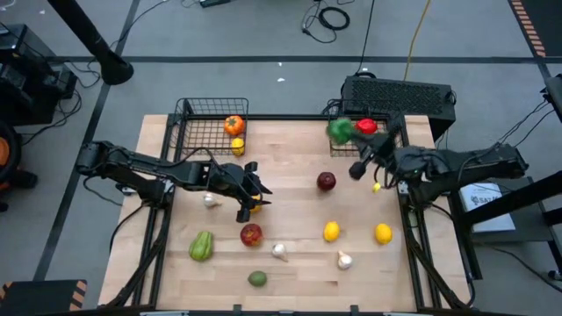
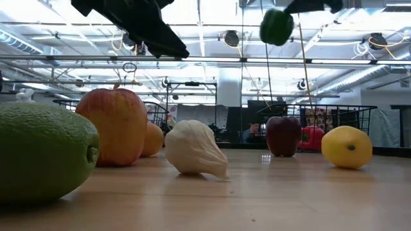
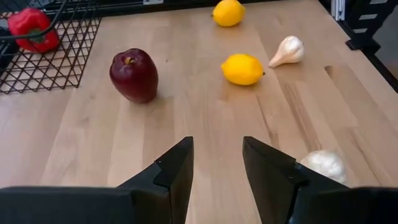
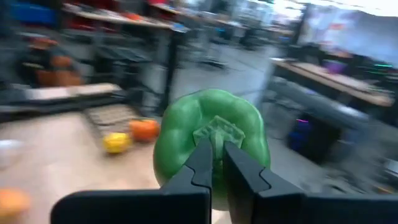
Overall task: Sort produce into baskets
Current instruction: Put the green bell pepper in the right basket
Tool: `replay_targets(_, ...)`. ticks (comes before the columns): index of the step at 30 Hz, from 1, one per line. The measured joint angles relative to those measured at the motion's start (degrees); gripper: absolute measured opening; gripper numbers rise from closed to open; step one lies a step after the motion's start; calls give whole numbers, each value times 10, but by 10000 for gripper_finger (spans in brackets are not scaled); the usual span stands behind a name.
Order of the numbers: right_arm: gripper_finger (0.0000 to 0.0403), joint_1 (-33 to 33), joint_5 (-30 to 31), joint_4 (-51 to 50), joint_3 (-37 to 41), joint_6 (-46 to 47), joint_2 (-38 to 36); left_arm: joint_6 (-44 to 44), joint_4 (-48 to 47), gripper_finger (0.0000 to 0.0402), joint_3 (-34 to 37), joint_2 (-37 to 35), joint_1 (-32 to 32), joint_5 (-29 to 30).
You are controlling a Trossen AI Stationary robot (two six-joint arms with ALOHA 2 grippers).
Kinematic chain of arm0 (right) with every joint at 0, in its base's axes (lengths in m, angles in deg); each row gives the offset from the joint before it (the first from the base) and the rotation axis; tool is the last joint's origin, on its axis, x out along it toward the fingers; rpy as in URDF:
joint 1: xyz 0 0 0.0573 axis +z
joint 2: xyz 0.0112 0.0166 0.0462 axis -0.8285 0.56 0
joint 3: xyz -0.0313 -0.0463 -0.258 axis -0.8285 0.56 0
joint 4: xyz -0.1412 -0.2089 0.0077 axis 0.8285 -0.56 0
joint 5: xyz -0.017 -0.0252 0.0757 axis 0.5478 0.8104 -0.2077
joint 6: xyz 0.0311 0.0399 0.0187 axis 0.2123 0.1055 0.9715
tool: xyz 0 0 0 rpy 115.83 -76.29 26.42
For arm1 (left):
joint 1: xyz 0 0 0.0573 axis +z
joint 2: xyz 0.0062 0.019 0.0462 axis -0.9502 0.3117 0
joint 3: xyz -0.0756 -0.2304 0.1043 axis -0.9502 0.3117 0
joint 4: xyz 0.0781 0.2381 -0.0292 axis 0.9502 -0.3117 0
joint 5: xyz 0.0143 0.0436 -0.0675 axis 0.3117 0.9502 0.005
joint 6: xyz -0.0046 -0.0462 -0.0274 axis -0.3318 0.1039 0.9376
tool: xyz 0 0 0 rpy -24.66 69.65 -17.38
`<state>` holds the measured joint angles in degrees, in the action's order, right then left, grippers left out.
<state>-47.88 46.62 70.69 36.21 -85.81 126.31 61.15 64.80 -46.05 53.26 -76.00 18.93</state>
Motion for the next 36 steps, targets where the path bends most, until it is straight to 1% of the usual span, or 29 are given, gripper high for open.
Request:
replay_targets(2,13,-19,30,-17,0,-4,-6,0,0,148,0,0,0,0)
replay_targets(6,13,-70,70,-43,0,-4,-9,-2,0,148,0,0,0,5)
replay_targets(10,13,-137,70,-45,0,-4,6,-4,1,148,0,0,1,8)
replay_targets(14,13,-210,61,-45,0,1,44,-10,1,148,0,0,1,19)
replay_targets(15,13,-228,53,-45,0,5,57,-14,1,148,0,0,1,20)
replay_targets(21,13,-321,-45,-38,0,43,150,-15,0,148,0,0,1,21)
replay_targets(27,13,-387,-105,7,1,71,246,-15,-1,148,0,0,1,21)
replay_targets(31,13,-421,-153,31,1,106,290,-15,-7,148,0,0,1,21)
replay_targets(32,13,-427,-162,37,1,116,300,-15,-8,148,0,0,1,21)
replay_targets(36,13,-440,-164,48,1,146,329,-15,-11,148,0,1,0,21)
